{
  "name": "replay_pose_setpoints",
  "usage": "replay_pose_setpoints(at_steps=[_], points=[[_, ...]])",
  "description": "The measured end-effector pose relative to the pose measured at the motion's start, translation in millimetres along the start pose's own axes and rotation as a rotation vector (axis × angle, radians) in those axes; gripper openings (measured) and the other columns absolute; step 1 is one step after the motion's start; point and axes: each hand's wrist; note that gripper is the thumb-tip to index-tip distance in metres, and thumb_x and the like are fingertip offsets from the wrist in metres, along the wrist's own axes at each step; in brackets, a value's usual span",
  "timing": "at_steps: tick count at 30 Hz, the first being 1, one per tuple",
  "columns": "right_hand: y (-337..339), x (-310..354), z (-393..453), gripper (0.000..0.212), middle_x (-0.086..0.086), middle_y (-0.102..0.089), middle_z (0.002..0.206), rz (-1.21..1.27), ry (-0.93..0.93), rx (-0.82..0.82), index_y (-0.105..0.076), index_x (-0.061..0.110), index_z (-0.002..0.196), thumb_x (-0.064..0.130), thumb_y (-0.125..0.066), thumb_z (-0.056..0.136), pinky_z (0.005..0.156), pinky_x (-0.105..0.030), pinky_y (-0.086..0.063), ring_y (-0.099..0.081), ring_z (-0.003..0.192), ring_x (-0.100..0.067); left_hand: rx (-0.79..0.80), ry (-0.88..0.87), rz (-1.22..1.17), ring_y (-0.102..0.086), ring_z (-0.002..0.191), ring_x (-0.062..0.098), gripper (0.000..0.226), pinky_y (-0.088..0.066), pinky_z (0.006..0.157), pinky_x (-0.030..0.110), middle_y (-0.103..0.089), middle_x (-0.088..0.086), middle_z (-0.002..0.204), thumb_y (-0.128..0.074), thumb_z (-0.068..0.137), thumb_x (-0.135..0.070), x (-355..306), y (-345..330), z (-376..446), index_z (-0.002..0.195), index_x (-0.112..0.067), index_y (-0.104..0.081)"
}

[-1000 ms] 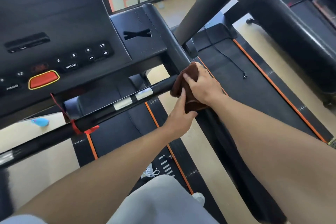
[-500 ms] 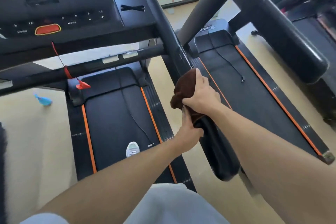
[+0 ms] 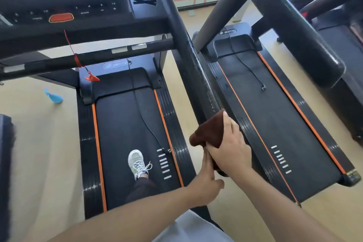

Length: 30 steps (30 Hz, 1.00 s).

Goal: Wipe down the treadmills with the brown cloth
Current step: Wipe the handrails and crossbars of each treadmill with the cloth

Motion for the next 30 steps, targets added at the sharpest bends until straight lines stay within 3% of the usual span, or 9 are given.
replay_pose_setpoints(at_steps=[5,8,12,16,19,21,24,27,30], points=[[-11.0,-12.7,-29.6,0.101,0.010,-0.039,0.155,0.109,-0.059,-0.097,-0.022,0.034,0.159,0.047,-0.079,0.077,0.085,-0.048,-0.058,-0.052,0.133,-0.023,0.007,-0.002,0.065,-0.041,0.140,0.014,0.117,-0.050,0.104,0.033,-0.003,-0.031,0.162,-0.053,0.075,-0.012,14.4,-5.1,-6.4,0.154,-0.049,0.024],[-6.9,-10.0,-26.5,0.098,0.012,-0.044,0.152,0.136,-0.090,-0.081,-0.020,0.037,0.159,0.053,-0.075,0.080,0.087,-0.046,-0.057,-0.056,0.129,-0.019,-0.080,-0.011,0.058,-0.050,0.131,0.019,0.115,-0.051,0.097,0.028,-0.011,-0.037,0.159,-0.052,0.076,-0.011,14.2,-8.2,-3.8,0.153,-0.057,0.019],[4.8,-1.7,-7.9,0.078,0.018,-0.054,0.139,0.214,-0.172,-0.009,-0.023,0.044,0.155,0.071,-0.053,0.088,0.095,-0.044,-0.054,-0.060,0.123,-0.014,-0.242,-0.096,-0.040,-0.018,0.145,-0.017,0.100,-0.023,0.107,0.000,-0.012,-0.034,0.163,-0.056,0.092,-0.008,-7.6,-3.1,9.2,0.161,-0.042,0.006],[14.8,18.5,23.3,0.052,0.021,-0.059,0.114,0.271,-0.269,0.078,-0.042,0.046,0.136,0.074,-0.046,0.093,0.080,-0.030,-0.044,-0.062,0.102,-0.010,-0.301,-0.166,-0.191,-0.006,0.150,-0.014,0.084,-0.010,0.121,0.012,-0.007,-0.034,0.163,-0.039,0.093,-0.012,-27.6,15.3,27.3,0.162,-0.037,0.003],[16.7,34.5,53.8,0.046,0.018,-0.063,0.109,0.281,-0.307,0.112,-0.048,0.044,0.127,0.075,-0.040,0.094,0.077,-0.031,-0.040,-0.058,0.091,-0.010,-0.310,-0.141,-0.177,0.002,0.141,-0.027,0.076,-0.005,0.117,0.009,0.002,-0.036,0.161,-0.032,0.094,-0.027,-41.9,35.6,44.7,0.156,-0.049,0.006],[18.3,45.6,79.4,0.044,0.014,-0.064,0.107,0.308,-0.351,0.136,-0.051,0.044,0.123,0.075,-0.034,0.096,0.076,-0.035,-0.039,-0.056,0.089,-0.014,-0.357,-0.152,-0.010,0.012,0.136,-0.030,0.071,0.004,0.113,0.004,0.012,-0.033,0.160,-0.029,0.095,-0.034,-55.8,57.9,59.7,0.152,-0.052,0.009],[20.5,62.3,123.3,0.057,0.001,-0.067,0.113,0.382,-0.412,0.169,-0.058,0.035,0.131,0.071,-0.026,0.101,0.084,-0.038,-0.041,-0.063,0.104,-0.028,-0.449,-0.267,0.489,0.025,0.151,-0.002,0.071,0.017,0.122,0.024,0.023,-0.013,0.166,-0.029,0.097,-0.037,-73.1,108.3,91.3,0.161,-0.040,0.003],[19.4,77.5,171.7,0.075,-0.016,-0.068,0.129,0.463,-0.519,0.183,-0.064,0.013,0.133,0.068,-0.024,0.102,0.101,-0.042,-0.046,-0.062,0.120,-0.036,-0.409,-0.321,0.825,0.031,0.152,0.013,0.068,0.018,0.125,0.038,0.019,-0.005,0.170,-0.031,0.100,-0.043,-97.8,159.7,126.7,0.164,-0.036,-0.010],[22.1,95.7,219.1,0.070,-0.019,-0.063,0.136,0.523,-0.612,0.215,-0.062,0.003,0.135,0.058,-0.029,0.107,0.102,-0.036,-0.042,-0.058,0.125,-0.035,-0.320,-0.326,0.971,0.030,0.153,0.017,0.061,0.016,0.125,0.045,0.010,-0.007,0.172,-0.029,0.100,-0.046,-133.0,205.0,163.3,0.161,-0.036,-0.027]])
Point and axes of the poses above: each hand's wrist, its own z-axis towards the middle knuckle, its own y-axis out of the back of the hand, x = y × z
